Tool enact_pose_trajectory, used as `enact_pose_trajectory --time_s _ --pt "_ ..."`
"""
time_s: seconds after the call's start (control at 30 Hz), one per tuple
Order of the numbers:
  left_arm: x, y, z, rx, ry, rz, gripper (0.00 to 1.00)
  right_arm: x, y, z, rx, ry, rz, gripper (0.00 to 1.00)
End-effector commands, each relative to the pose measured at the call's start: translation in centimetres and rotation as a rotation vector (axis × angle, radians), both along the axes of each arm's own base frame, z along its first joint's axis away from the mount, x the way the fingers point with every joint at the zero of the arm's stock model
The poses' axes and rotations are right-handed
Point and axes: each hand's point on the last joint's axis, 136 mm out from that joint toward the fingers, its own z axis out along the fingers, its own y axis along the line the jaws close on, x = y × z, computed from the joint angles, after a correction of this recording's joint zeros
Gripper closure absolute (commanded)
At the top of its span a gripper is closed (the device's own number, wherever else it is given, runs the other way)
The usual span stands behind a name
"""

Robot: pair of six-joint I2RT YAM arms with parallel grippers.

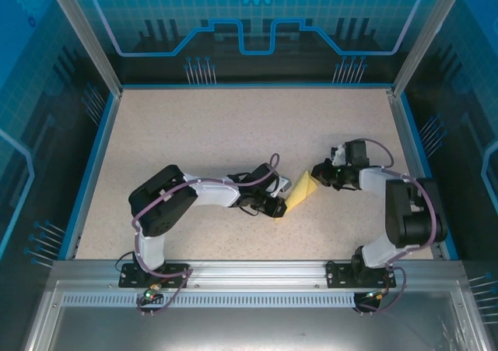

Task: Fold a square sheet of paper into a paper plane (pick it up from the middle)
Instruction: Fold the wing for the fifth time at the center of the table.

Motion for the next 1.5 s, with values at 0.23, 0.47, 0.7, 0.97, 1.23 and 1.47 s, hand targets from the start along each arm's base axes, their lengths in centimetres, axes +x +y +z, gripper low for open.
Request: enact_pose_trajectory --time_s 0.23,0.47,0.7,0.97,1.23,1.47 --pt "-2.5 3.5 -5.3 0.191 0.122 -0.022 0.91 -7.4 5.0 3.5 0.126 0.05 0.107 0.93" --pt "-2.5 3.2 -5.0 0.174 0.121 -0.027 0.91 -7.5 7.5 0.8 0.152 0.078 0.059 0.95" --pt "-2.6 3.3 -5.1 0.169 0.126 -0.026 0.91 -6.5 9.6 -1.1 0.169 0.081 0.074 0.95" --pt "-2.7 3.7 -5.3 0.174 0.132 -0.024 0.91 -6.0 8.5 -4.4 0.043 0.108 0.076 0.95" --pt "-2.9 3.9 -5.6 0.182 0.144 -0.026 0.91 -4.6 6.5 -5.6 -0.026 0.098 0.052 0.95" --pt "-3.2 4.3 -5.8 0.196 0.151 -0.028 0.91 -2.8 5.0 -5.7 -0.041 0.092 0.002 0.95"
